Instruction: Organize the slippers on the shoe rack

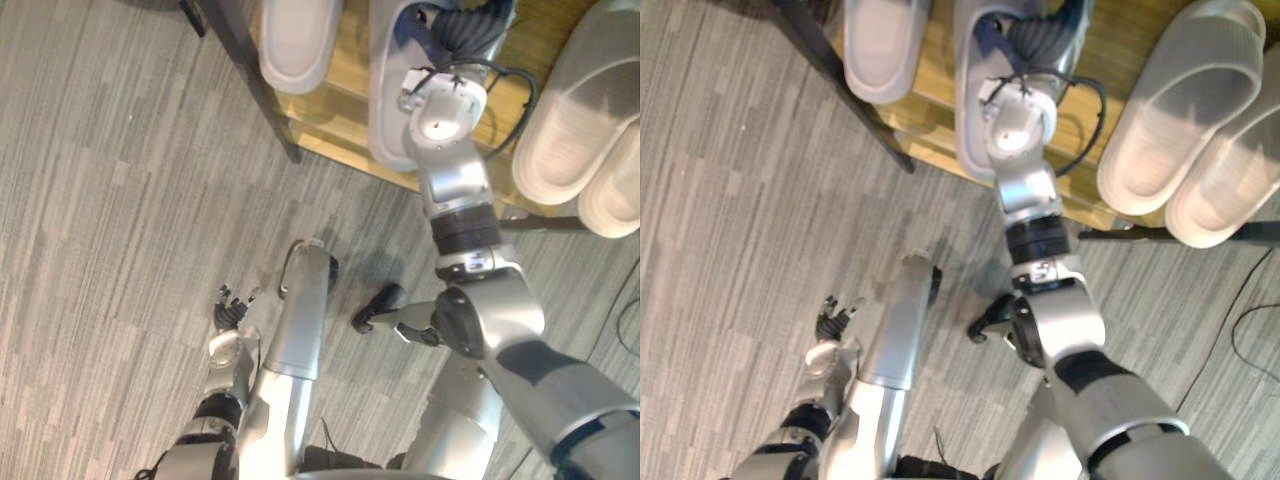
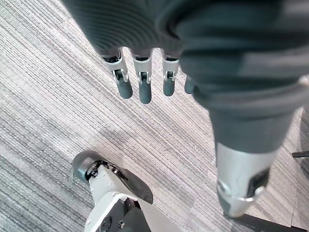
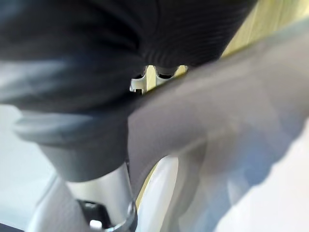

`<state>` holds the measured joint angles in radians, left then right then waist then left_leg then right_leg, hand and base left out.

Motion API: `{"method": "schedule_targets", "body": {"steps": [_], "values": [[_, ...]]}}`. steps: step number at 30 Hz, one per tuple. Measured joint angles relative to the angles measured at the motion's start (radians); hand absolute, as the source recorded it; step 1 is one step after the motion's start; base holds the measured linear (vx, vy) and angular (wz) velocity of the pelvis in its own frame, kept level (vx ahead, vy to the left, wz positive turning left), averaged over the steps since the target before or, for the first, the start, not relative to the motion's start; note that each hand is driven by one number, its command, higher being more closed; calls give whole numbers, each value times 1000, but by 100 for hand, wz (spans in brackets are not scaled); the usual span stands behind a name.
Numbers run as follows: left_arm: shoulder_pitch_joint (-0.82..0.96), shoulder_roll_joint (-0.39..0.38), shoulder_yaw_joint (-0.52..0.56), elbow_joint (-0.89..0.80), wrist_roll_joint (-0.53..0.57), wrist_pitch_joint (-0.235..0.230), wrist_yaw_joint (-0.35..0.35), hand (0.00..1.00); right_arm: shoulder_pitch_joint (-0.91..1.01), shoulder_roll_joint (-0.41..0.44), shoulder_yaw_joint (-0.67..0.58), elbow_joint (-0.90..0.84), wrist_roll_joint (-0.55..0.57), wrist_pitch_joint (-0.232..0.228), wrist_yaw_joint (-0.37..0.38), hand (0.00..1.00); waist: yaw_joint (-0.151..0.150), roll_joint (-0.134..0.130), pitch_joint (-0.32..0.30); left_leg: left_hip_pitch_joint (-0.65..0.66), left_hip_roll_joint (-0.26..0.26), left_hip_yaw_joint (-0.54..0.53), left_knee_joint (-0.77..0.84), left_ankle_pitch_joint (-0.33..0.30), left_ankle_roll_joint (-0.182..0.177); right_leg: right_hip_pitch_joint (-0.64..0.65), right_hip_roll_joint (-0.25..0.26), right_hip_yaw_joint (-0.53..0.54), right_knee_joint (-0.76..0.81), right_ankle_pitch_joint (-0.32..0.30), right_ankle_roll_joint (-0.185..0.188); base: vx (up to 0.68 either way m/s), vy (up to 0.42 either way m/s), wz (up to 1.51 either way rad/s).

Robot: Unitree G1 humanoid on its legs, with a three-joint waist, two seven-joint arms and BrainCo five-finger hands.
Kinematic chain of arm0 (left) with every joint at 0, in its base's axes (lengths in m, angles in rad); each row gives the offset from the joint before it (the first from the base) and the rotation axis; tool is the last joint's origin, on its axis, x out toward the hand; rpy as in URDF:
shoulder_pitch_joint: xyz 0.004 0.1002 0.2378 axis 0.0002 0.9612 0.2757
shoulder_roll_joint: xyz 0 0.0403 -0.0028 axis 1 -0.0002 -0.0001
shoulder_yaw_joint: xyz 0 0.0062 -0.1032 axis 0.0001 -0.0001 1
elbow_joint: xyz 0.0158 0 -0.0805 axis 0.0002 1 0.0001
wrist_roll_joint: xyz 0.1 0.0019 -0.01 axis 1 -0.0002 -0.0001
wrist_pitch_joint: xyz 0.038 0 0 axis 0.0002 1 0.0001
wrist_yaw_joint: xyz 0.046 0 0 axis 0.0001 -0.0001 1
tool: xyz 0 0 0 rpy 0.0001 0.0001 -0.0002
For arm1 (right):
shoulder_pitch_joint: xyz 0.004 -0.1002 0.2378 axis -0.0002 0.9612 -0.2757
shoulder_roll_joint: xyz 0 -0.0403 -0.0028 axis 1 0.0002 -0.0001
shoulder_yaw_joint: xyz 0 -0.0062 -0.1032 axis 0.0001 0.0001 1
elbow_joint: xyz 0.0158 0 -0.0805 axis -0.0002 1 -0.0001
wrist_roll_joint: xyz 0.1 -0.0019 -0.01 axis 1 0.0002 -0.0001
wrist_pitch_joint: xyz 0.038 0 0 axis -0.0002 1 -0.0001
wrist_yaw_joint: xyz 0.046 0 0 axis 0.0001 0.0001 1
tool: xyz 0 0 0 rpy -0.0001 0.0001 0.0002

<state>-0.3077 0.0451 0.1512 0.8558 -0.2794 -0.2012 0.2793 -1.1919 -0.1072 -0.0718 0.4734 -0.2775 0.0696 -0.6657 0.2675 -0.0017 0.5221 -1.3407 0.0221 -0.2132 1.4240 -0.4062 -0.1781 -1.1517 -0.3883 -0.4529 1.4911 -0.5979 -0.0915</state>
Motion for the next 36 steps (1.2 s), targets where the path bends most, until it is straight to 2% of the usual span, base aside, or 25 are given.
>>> {"method": "schedule_targets", "body": {"steps": [2,8,16,19,23,24,27,30,36], "values": [[0,0,6,0,0,0,-1,0,20,1,1,-22,-9,4,1,0,-1,-1,-1,4,4,4,-6,0,0,0,4,3,-6,4,-7,-7,6,-7],[7,15,11,0,-2,3,-5,0,118,30,7,-117,-39,9,4,0,-10,-36,-31,18,20,13,-25,0,0,3,17,7,-28,9,-16,-2,1,-6],[10,15,18,0,-2,11,-9,0,201,39,7,-228,-76,9,18,0,-16,-44,-45,38,20,15,-31,-3,5,25,17,6,-36,9,-15,0,0,0],[17,18,27,0,-3,12,-10,0,247,74,8,-257,-72,4,22,0,-22,-55,-60,41,20,18,-39,-3,5,26,18,6,-43,9,-15,0,0,0],[23,20,36,-1,-7,13,-22,0,312,112,49,-285,-25,-31,33,0,-32,-58,-66,52,22,20,-46,-3,6,38,21,6,-52,10,-14,0,0,0],[26,20,46,-1,-7,17,-26,0,344,139,66,-315,10,-55,39,0,-38,-58,-66,52,22,21,-46,-5,8,39,21,6,-54,10,-14,0,0,0],[29,19,59,0,-7,21,-26,0,408,177,87,-342,56,-87,56,0,-44,-58,-66,54,23,23,-46,-6,11,41,23,8,-57,11,-11,0,0,0],[29,19,62,0,-7,22,-26,0,457,203,89,-340,109,-102,78,0,-47,-58,-66,60,25,23,-46,-7,12,48,25,8,-60,12,-10,0,0,0],[29,19,72,0,-6,26,-26,0,493,216,106,-298,266,-165,146,0,-47,-59,-66,79,38,37,-59,-10,18,57,32,17,-75,20,5,-18,15,-8]]}}
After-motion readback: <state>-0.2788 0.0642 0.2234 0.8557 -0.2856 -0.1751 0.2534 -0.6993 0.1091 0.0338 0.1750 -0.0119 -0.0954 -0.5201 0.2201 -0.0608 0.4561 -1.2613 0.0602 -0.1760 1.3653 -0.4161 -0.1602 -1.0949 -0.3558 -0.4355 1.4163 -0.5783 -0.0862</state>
